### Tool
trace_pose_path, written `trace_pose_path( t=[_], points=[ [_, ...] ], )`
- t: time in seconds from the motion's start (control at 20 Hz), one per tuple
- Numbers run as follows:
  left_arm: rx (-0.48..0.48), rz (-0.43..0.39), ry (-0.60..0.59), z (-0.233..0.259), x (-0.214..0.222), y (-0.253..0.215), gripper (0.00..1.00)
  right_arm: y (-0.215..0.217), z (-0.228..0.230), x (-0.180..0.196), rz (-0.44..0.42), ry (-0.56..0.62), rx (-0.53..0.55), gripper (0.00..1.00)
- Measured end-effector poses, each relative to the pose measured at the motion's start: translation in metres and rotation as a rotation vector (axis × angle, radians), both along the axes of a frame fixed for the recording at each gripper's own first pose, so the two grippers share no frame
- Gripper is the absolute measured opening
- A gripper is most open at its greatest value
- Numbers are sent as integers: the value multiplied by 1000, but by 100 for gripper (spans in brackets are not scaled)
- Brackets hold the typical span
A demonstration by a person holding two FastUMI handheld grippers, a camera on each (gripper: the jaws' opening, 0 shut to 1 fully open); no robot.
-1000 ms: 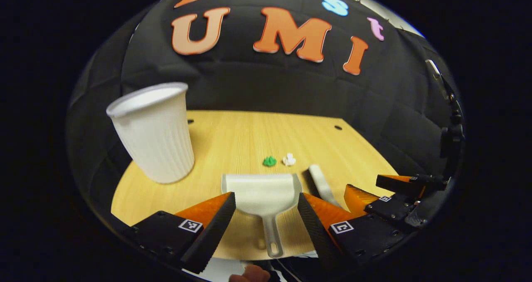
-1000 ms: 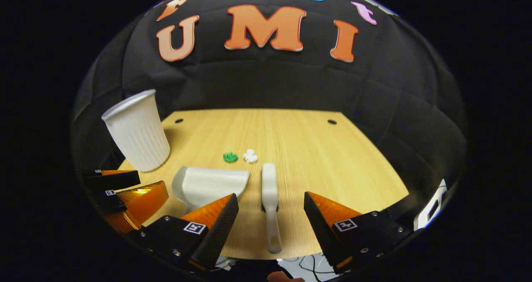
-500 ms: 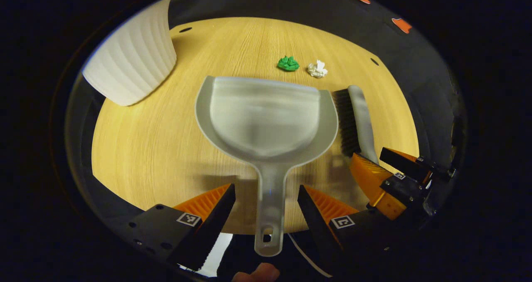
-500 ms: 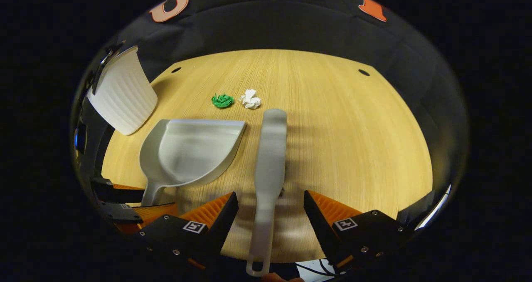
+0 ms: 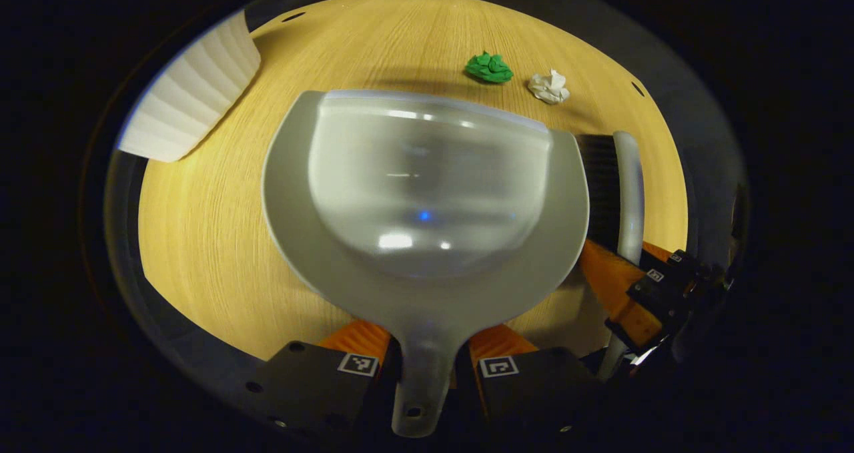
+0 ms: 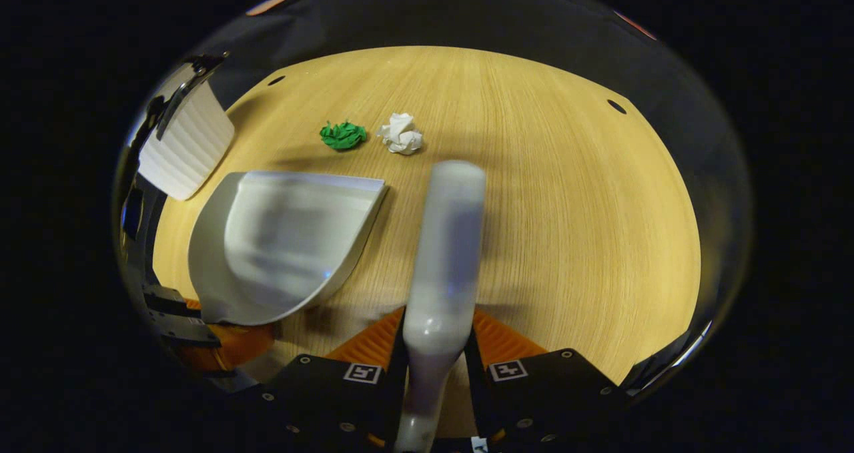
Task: Pick up the small broom and dustpan from the desktop, sweep the trash into the dustpan with the broom, and then empty the trash into the garbage bin.
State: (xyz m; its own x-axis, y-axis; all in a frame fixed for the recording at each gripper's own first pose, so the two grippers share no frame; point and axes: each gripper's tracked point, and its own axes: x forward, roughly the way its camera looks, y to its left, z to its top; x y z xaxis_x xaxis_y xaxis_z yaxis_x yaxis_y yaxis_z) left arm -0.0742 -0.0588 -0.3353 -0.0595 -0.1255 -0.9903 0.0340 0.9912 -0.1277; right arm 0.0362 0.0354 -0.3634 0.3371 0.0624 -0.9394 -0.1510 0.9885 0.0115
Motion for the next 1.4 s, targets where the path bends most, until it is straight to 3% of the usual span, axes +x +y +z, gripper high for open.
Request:
trace_pose_path(
  t=[0.15, 0.35, 0.4, 0.45, 0.65, 0.85, 1.0, 1.4],
  points=[
    [-17, -69, 13, 2, 1, 8, 36, -6, 3, 10, 11, 31, -20, 39],
    [-24, -161, 28, 1, 6, 15, 31, -20, 9, 53, 49, 46, -15, 34],
    [-26, -179, 33, 0, 9, 16, 31, -24, 10, 68, 73, 46, -20, 24],
    [-24, -199, 39, -2, 8, 18, 31, -27, 12, 86, 110, 35, -33, 33],
    [-23, -241, 56, -2, 14, 20, 31, -16, 21, 155, 289, -29, -58, 33],
    [-23, -266, 68, 2, 16, 25, 31, 16, 22, 191, 489, -53, -35, 33],
    [-22, -277, 77, 3, 16, 27, 31, 38, 16, 189, 625, -7, 9, 33],
    [-22, -305, 82, 8, 19, 29, 31, 83, 25, 115, 936, 165, 177, 32]
  ],
)
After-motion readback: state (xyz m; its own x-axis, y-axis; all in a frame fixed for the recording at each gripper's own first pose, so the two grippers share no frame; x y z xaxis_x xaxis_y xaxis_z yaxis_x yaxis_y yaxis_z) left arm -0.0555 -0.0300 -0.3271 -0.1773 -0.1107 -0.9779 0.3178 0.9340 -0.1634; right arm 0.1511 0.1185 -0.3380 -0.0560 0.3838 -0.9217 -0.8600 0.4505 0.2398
